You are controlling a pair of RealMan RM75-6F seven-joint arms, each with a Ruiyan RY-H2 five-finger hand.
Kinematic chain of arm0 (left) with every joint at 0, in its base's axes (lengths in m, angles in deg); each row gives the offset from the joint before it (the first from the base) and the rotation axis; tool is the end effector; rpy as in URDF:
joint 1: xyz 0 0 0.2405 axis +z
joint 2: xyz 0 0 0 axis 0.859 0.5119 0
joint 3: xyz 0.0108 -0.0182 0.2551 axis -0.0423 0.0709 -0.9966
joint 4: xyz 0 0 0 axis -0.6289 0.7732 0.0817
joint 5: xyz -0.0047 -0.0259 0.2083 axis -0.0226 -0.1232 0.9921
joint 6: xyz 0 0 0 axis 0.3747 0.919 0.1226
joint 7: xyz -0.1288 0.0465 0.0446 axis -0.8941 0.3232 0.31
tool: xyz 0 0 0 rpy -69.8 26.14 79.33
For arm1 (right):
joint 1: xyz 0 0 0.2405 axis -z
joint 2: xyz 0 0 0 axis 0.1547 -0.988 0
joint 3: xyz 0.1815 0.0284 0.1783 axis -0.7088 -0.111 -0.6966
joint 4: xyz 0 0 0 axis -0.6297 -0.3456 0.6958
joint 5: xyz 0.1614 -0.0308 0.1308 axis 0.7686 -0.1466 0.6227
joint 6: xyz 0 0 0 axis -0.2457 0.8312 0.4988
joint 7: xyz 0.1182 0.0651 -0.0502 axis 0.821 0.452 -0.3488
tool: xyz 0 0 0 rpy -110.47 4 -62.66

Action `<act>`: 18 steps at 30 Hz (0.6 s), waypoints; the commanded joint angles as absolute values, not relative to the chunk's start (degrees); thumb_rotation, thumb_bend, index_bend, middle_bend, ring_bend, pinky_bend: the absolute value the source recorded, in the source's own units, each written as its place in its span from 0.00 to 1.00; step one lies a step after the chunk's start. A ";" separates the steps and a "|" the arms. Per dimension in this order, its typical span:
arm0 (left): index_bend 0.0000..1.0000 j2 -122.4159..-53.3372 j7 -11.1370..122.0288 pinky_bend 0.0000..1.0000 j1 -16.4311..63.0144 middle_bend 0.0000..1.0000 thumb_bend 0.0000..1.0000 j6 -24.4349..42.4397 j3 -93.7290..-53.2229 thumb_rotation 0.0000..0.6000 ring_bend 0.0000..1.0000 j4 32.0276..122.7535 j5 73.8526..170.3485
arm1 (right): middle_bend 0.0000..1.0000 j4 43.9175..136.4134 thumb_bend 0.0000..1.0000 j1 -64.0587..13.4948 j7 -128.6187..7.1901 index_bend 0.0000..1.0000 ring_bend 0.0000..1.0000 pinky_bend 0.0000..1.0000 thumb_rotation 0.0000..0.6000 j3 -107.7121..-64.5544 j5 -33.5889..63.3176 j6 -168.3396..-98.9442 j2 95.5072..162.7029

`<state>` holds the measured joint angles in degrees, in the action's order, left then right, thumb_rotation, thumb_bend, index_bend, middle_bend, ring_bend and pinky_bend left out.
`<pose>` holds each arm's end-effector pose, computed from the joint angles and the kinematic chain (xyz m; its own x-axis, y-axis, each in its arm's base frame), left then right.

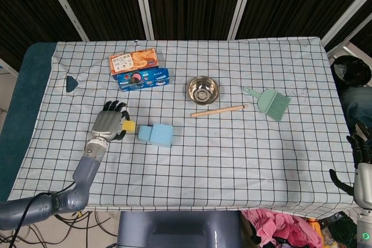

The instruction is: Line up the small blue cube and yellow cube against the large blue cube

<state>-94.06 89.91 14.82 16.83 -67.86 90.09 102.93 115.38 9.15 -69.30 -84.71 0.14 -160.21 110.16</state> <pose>-0.1640 0.3637 -0.0090 0.4611 0.3123 0.8306 0.8872 -0.1467 -0.4374 -0.3088 -0.1700 0.1814 0.3908 0.1341 0.9107 -0.9090 0.2120 0.3588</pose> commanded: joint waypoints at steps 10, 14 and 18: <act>0.43 -96.82 92.86 0.00 11.01 0.12 0.36 19.73 -68.96 1.00 0.00 86.40 97.27 | 0.07 115.30 0.22 9.28 -68.93 0.10 0.21 0.12 1.00 -84.90 0.18 -160.54 110.09; 0.43 -97.13 93.84 0.00 10.49 0.12 0.36 19.34 -69.63 1.00 0.00 86.13 95.65 | 0.07 115.30 0.22 9.27 -68.87 0.10 0.21 0.12 1.00 -84.89 0.18 -160.49 110.09; 0.43 -97.57 93.96 0.00 10.11 0.12 0.36 19.07 -69.88 1.00 0.00 85.65 94.63 | 0.07 115.33 0.22 9.27 -68.90 0.10 0.21 0.12 1.00 -84.87 0.08 -160.54 110.11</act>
<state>-97.49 93.97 10.18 19.11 -69.83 85.73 94.71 115.33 9.27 -68.90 -84.86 0.08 -160.53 110.11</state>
